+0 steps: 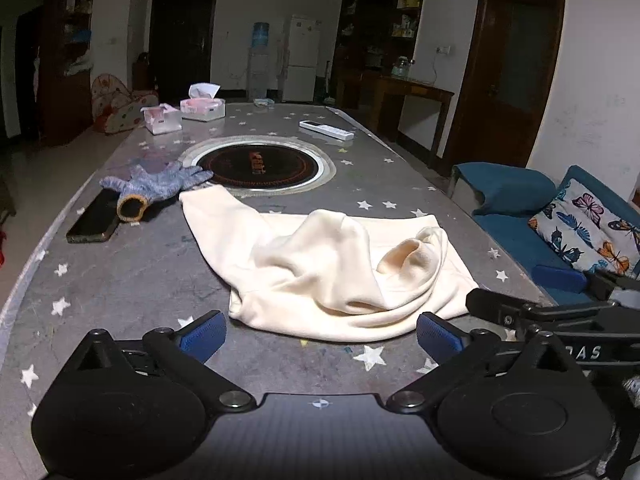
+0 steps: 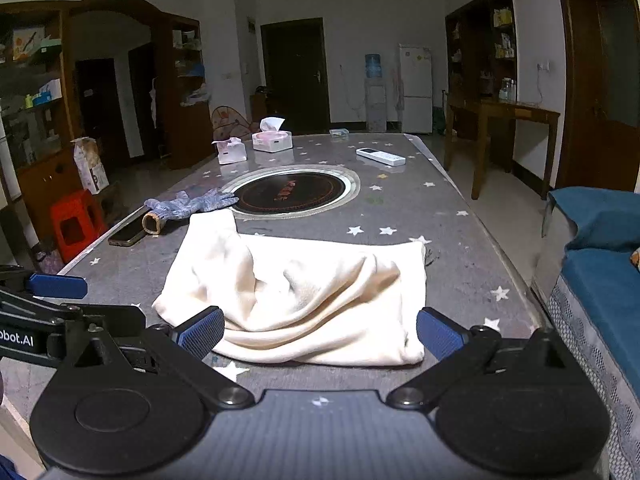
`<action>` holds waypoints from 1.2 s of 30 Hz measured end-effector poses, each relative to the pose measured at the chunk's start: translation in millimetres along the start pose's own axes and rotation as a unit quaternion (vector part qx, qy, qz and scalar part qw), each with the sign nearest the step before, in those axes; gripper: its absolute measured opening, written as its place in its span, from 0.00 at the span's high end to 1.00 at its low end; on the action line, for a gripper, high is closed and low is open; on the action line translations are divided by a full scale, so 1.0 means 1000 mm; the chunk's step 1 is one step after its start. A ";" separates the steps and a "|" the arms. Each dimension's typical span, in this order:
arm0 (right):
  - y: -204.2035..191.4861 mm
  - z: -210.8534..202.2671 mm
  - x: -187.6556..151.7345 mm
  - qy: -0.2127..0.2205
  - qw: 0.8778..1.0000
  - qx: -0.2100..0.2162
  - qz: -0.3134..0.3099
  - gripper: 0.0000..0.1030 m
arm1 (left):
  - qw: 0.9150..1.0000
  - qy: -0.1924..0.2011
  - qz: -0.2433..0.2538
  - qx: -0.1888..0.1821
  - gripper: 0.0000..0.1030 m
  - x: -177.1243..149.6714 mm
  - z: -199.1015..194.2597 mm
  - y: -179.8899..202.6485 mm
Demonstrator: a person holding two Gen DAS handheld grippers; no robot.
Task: Fold clothes
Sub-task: 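Move both grippers toward the crumpled cream sweatshirt on the table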
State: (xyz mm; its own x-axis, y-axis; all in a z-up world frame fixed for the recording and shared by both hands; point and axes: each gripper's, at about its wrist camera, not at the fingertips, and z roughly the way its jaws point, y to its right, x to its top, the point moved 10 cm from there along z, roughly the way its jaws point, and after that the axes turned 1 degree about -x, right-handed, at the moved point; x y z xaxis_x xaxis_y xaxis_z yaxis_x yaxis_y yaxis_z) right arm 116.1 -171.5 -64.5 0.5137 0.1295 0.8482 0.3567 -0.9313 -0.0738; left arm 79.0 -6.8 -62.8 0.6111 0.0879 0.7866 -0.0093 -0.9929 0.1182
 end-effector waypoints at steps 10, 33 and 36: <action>-0.001 0.002 -0.013 -0.002 1.000 -0.008 0.007 0.00 | 1.000 -0.019 -0.012 0.007 0.00 -0.016 0.002 0.000; -0.006 0.001 -0.024 -0.016 1.000 -0.002 0.012 0.00 | 0.998 -0.033 -0.021 0.039 0.00 -0.028 0.002 -0.006; -0.007 0.000 -0.024 -0.017 1.000 -0.001 0.012 0.00 | 0.998 -0.036 -0.023 0.040 0.00 -0.029 0.003 -0.006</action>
State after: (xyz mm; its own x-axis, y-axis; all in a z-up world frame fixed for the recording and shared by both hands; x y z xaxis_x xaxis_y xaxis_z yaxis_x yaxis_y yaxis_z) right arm 101.5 -167.9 -84.2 0.5476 0.1192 0.8282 0.3422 -0.9351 -0.0917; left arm 63.7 -3.3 -87.8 0.6643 0.1299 0.7361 0.0812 -0.9915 0.1016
